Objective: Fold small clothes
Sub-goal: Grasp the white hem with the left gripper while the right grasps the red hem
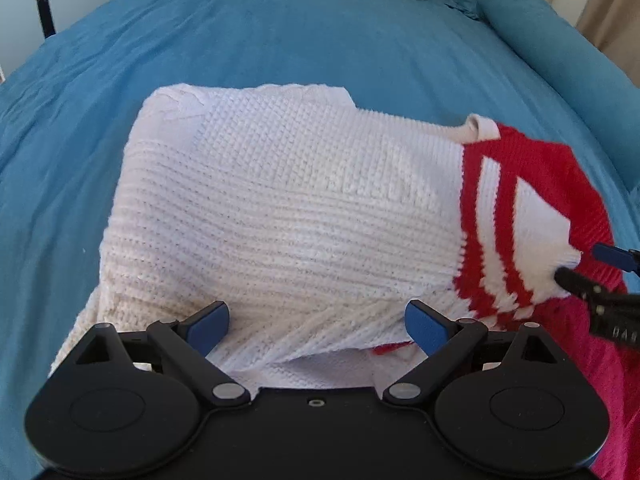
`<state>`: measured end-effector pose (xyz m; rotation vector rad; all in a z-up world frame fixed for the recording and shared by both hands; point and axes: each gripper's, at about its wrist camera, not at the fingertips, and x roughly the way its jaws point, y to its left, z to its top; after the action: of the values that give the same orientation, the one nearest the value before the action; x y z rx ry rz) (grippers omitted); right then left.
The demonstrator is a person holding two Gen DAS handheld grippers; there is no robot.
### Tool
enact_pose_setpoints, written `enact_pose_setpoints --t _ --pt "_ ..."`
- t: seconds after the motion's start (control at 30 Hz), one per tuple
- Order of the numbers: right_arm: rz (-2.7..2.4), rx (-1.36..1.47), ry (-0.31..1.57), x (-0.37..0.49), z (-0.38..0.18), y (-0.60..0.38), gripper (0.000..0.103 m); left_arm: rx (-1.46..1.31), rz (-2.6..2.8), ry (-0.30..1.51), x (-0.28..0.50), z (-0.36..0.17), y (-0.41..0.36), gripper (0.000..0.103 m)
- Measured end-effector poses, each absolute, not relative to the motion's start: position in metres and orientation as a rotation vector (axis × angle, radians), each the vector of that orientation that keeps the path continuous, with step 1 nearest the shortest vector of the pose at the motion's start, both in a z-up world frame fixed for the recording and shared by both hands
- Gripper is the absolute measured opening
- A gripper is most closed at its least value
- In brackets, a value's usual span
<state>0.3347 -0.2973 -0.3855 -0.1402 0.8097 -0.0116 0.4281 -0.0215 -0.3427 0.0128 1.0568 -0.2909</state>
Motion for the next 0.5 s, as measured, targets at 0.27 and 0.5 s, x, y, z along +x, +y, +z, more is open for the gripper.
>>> enact_pose_setpoints --t 0.27,0.5 --pt "-0.029 -0.034 0.816 0.329 -0.375 -0.307 0.093 0.008 -0.266 1.065 0.432 -0.335 -0.020 0.103" --pt "-0.017 -0.011 0.811 0.262 -0.305 -0.323 0.100 0.025 -0.159 1.030 0.351 -0.276 0.034 0.103"
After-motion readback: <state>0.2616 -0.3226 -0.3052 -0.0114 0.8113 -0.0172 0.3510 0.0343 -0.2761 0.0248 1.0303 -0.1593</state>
